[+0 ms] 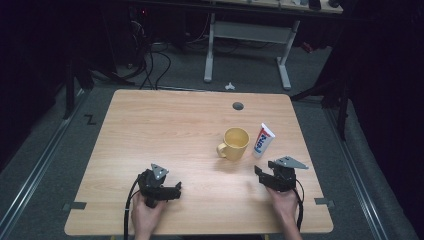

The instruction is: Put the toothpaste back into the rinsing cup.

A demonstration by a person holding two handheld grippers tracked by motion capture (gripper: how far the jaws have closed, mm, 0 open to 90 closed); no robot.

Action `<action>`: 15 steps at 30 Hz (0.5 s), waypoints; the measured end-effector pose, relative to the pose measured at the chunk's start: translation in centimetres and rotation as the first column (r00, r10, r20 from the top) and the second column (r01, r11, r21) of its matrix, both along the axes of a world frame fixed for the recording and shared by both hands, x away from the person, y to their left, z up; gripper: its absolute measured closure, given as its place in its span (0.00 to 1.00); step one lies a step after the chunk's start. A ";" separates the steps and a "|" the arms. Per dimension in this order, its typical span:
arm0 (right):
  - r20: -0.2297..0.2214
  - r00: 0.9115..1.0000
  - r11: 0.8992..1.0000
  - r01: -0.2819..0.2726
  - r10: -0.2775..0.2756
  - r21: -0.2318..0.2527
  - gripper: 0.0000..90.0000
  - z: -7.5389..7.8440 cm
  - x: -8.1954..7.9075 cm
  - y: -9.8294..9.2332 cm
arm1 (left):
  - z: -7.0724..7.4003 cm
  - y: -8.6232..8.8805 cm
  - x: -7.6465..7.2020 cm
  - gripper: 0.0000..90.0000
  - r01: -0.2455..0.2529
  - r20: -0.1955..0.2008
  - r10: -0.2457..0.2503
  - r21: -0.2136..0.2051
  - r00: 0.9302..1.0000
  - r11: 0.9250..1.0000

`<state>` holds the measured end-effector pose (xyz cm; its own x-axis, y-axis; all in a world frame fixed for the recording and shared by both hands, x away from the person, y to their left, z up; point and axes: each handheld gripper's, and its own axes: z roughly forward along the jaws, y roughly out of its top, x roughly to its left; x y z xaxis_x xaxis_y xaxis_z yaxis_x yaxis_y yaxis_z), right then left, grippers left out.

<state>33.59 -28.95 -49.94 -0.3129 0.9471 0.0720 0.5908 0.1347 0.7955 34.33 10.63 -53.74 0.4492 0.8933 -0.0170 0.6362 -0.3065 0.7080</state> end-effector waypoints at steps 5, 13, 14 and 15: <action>0.017 1.000 1.000 0.005 -0.006 0.010 0.43 0.2 0.6 -0.2 | 0.0 0.0 0.0 0.02 0.000 0.000 0.000 0.000 1.000 1.000; 0.017 1.000 1.000 0.014 -0.014 0.006 0.43 0.5 1.2 -0.1 | 0.0 0.0 0.0 0.02 0.000 0.000 0.000 0.000 1.000 1.000; 0.018 1.000 1.000 0.015 -0.015 0.003 0.43 0.5 1.3 -0.1 | 0.0 0.0 0.0 0.03 0.000 0.000 0.000 0.000 1.000 1.000; 0.017 1.000 1.000 0.015 -0.015 0.001 0.43 0.6 1.4 -0.1 | 0.0 0.0 0.0 0.03 0.000 0.000 0.000 0.000 1.000 1.000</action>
<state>35.01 -29.02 -49.34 -0.2996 0.9517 0.0672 0.5792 0.1255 0.8055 34.33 10.62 -53.74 0.4492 0.8933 -0.0170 0.6362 -0.3064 0.7081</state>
